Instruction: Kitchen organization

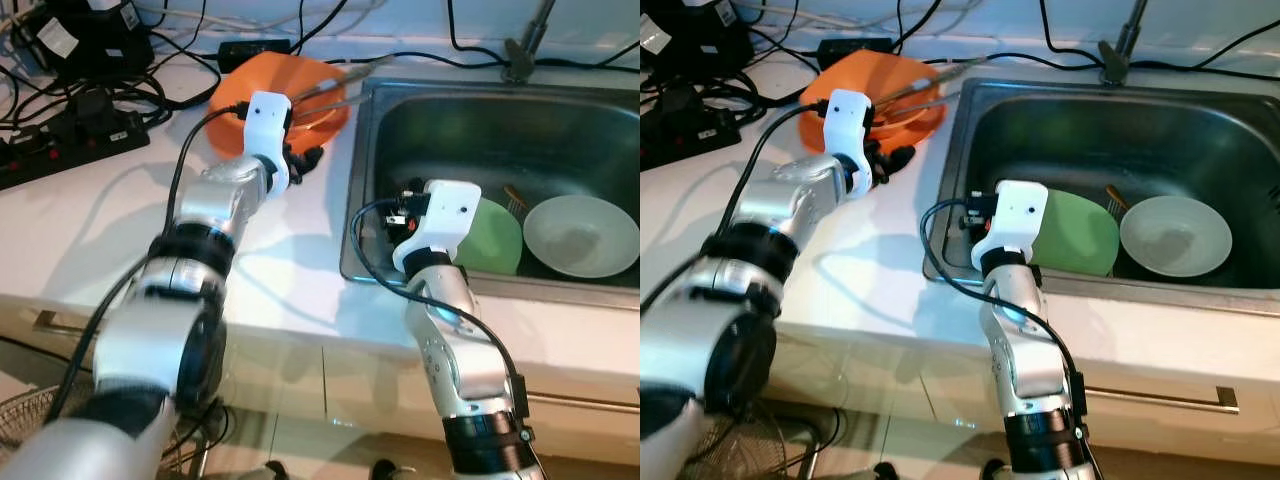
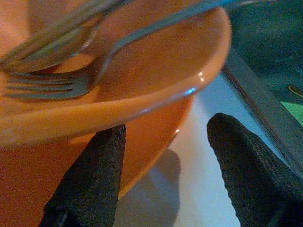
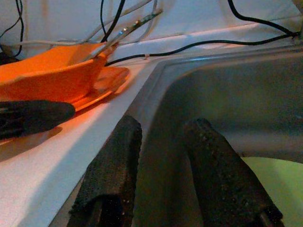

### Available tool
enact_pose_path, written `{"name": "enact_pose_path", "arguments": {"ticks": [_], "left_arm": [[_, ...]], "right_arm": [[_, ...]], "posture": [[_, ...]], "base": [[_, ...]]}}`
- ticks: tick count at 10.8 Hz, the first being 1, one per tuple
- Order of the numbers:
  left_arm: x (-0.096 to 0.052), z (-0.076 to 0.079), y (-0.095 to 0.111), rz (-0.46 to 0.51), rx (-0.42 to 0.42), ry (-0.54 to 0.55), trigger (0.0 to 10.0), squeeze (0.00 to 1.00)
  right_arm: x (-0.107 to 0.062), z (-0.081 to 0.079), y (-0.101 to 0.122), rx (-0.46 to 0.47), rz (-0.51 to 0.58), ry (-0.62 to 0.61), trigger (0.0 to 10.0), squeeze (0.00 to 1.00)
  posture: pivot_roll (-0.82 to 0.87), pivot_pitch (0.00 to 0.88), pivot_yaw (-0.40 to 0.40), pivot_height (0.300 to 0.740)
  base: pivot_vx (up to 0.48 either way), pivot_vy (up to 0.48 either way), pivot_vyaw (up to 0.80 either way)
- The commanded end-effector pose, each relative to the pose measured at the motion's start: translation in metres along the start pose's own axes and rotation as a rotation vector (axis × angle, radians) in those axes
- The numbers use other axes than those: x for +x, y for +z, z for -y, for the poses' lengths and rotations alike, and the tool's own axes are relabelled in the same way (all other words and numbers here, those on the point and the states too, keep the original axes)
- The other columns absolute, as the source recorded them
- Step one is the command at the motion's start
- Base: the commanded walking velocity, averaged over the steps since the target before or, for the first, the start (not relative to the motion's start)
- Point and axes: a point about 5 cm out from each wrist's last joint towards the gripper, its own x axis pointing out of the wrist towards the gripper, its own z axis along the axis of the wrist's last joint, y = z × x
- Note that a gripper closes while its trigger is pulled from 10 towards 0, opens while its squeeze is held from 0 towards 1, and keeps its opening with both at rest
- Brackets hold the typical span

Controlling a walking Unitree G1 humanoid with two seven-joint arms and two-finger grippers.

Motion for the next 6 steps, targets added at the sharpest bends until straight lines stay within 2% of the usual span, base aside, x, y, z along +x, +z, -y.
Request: {"name": "enact_pose_path", "arguments": {"ticks": [1, 4, 6], "left_arm": [[-0.001, -0.001, -0.045, -0.189, -0.051, -0.016, 10.0, 0.00], [-0.021, -0.008, -0.049, -0.190, -0.037, -0.020, 10.0, 0.00], [-0.044, -0.012, -0.051, -0.186, -0.045, 0.000, 10.0, 0.00]], "right_arm": [[-0.006, 0.008, -0.025, 0.007, -0.114, -0.027, 10.0, 0.00], [0.004, 0.006, -0.023, 0.011, -0.098, -0.018, 10.0, 0.00], [0.009, 0.005, -0.022, 0.015, -0.089, -0.010, 10.0, 0.00]], "posture": [[0.07, 0.174, 0.067, 0.740], [0.10, 0.137, 0.064, 0.740], [0.11, 0.123, 0.056, 0.740]], "base": [[0.000, 0.000, 0.00], [0.000, 0.000, 0.00], [0.000, 0.000, 0.00]]}}
